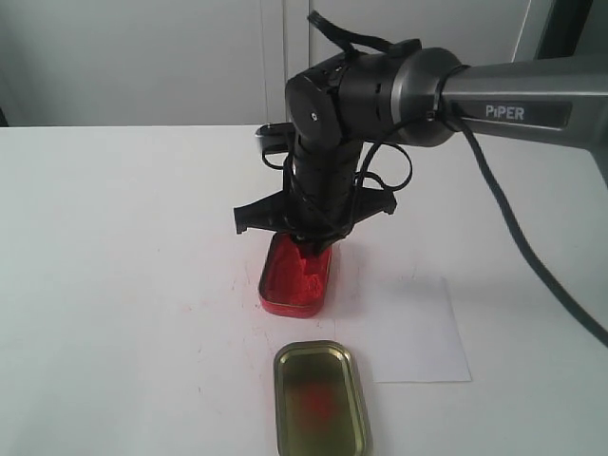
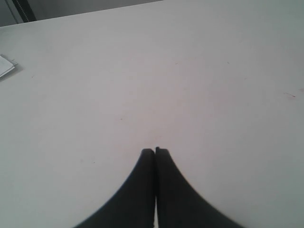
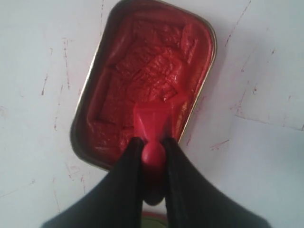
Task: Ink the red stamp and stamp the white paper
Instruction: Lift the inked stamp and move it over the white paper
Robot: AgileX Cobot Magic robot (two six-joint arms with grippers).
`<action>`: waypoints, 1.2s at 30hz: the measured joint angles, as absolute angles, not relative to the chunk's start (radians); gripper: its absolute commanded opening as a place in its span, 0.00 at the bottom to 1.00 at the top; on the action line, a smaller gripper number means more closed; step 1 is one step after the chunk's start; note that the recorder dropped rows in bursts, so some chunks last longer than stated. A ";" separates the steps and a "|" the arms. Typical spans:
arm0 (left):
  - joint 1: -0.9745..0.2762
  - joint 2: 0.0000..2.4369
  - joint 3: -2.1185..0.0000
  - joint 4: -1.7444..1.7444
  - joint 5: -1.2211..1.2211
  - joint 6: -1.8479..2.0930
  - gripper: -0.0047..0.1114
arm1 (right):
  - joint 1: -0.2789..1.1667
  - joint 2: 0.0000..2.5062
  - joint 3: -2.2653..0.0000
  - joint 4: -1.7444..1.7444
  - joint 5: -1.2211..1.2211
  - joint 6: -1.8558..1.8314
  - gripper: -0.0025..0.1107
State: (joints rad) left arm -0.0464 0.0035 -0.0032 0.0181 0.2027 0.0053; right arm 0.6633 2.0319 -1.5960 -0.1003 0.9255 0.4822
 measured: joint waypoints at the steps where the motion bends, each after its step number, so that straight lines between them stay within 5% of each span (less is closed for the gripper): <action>1: -0.046 0.003 -0.003 0.018 0.203 0.005 0.04 | 0.663 2.032 -1.596 -0.100 0.925 0.482 0.02; 21: -0.046 0.003 -0.003 0.018 0.203 0.005 0.04 | 0.663 2.028 -1.589 -0.088 1.081 0.403 0.02; 36: -0.046 0.003 -0.003 0.018 0.203 0.005 0.04 | 0.497 1.734 -1.201 -0.056 0.926 0.354 0.02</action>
